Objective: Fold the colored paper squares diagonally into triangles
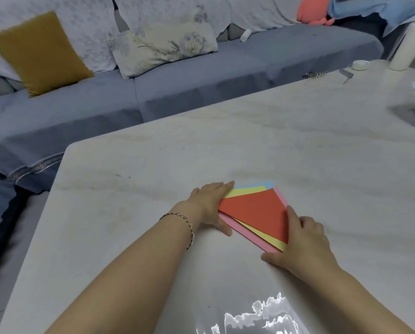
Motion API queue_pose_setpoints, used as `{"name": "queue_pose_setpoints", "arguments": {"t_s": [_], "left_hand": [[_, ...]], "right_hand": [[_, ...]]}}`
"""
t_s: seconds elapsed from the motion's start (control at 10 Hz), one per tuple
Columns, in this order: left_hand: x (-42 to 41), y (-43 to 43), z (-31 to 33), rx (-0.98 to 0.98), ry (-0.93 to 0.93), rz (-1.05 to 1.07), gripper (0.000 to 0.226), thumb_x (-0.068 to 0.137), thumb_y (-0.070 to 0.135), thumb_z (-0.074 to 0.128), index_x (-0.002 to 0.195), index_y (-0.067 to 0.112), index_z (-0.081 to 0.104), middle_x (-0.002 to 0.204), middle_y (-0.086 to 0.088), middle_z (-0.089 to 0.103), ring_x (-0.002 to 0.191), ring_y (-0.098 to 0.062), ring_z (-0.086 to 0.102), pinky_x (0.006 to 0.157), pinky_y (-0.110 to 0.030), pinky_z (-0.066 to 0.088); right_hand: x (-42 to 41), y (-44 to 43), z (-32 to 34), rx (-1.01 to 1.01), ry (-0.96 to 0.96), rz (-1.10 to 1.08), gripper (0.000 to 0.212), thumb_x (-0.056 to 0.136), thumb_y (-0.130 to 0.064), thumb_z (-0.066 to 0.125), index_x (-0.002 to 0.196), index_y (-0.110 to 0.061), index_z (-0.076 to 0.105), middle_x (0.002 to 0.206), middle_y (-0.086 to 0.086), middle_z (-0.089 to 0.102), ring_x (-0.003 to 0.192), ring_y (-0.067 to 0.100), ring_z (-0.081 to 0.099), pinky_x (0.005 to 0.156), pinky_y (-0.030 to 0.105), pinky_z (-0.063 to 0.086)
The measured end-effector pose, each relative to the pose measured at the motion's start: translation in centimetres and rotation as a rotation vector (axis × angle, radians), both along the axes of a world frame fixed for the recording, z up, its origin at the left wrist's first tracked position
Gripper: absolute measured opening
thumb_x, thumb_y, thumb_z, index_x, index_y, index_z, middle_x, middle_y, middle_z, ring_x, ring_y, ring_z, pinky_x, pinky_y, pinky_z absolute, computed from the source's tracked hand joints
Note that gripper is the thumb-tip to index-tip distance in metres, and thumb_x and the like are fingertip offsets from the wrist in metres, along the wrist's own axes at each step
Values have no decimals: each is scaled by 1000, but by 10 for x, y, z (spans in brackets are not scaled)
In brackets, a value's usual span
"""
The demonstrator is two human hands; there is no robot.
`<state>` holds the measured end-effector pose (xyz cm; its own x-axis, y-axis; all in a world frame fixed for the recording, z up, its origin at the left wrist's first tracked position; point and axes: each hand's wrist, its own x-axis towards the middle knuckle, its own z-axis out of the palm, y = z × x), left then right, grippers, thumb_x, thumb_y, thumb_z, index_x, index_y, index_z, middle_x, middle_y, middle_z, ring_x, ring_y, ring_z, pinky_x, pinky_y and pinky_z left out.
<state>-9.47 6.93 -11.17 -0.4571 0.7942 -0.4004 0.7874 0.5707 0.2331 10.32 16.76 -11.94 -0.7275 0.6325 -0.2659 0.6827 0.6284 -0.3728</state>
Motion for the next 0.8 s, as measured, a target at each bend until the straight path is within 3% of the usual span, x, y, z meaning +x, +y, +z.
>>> {"name": "queue_pose_setpoints", "arguments": {"t_s": [0.2, 0.3, 0.4, 0.6, 0.7, 0.8], "left_hand": [[10, -10, -3, 219, -105, 83, 101, 65, 33, 82, 145, 28, 22, 129, 1, 48, 122, -21, 37, 104, -33, 33], [17, -12, -5, 210, -133, 14, 100, 64, 31, 82, 145, 25, 24, 131, -1, 45, 124, -21, 38, 105, -34, 33], [21, -7, -3, 84, -81, -85, 109, 58, 39, 84, 145, 28, 19, 142, 2, 32, 131, -20, 25, 110, -33, 24], [19, 6, -4, 160, -108, 20, 99, 59, 32, 85, 141, 24, 30, 128, -3, 44, 122, -24, 35, 104, -38, 34], [20, 5, 0, 136, -89, 29, 88, 61, 34, 84, 136, 23, 38, 126, -2, 45, 120, -24, 36, 101, -37, 35], [25, -5, -1, 123, 7, 10, 85, 67, 40, 78, 137, 23, 34, 132, -3, 43, 123, -25, 37, 101, -35, 33]], "right_hand": [[-5, -3, 2, -43, -52, -50, 111, 63, -52, 73, 143, -19, 4, 128, 11, 31, 119, 28, 31, 94, 31, 34], [-3, -2, 5, -58, -83, -53, 105, 68, -46, 72, 144, -20, 3, 128, 12, 33, 119, 30, 33, 94, 33, 36], [1, -2, 5, -117, -49, -76, 103, 69, -40, 73, 144, -21, 7, 126, 14, 30, 120, 31, 29, 95, 34, 36], [2, 3, 6, -178, -19, -87, 102, 62, -36, 79, 141, -25, 16, 120, 13, 32, 117, 31, 31, 91, 33, 37], [1, 3, 9, -191, -38, -79, 100, 63, -36, 78, 141, -23, 18, 120, 12, 32, 116, 30, 32, 90, 33, 38], [2, -1, 15, -145, -83, -38, 98, 62, -43, 76, 140, -22, 20, 123, 9, 30, 117, 27, 31, 92, 32, 36]]}}
